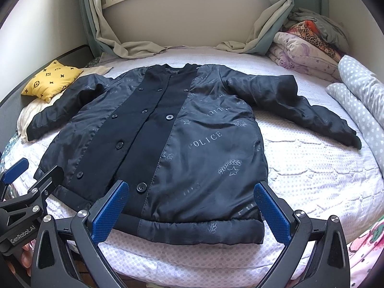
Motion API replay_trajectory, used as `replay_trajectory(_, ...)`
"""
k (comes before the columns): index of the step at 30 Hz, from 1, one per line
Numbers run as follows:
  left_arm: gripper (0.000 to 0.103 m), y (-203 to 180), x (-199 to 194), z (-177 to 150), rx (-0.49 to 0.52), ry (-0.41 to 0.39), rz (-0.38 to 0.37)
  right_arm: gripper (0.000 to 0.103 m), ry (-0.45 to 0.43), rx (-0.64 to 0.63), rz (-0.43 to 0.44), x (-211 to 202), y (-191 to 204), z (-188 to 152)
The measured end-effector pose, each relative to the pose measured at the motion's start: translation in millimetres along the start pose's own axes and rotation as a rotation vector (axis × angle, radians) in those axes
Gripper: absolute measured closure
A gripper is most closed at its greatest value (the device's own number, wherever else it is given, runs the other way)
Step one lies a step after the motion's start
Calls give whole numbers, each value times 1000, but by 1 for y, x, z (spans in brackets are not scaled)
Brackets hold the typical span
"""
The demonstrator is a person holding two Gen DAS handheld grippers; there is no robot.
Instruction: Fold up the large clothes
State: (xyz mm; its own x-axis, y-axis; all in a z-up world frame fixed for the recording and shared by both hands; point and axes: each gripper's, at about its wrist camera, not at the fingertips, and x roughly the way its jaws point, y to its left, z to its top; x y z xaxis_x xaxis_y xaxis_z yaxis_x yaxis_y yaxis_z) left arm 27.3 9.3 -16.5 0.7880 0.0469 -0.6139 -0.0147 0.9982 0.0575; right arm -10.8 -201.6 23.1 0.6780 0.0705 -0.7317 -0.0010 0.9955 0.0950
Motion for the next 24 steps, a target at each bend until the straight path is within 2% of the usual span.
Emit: replay_trajectory(24,0,-4,0,0,8,4,-2,0,3,9,1,-1,-3,-1)
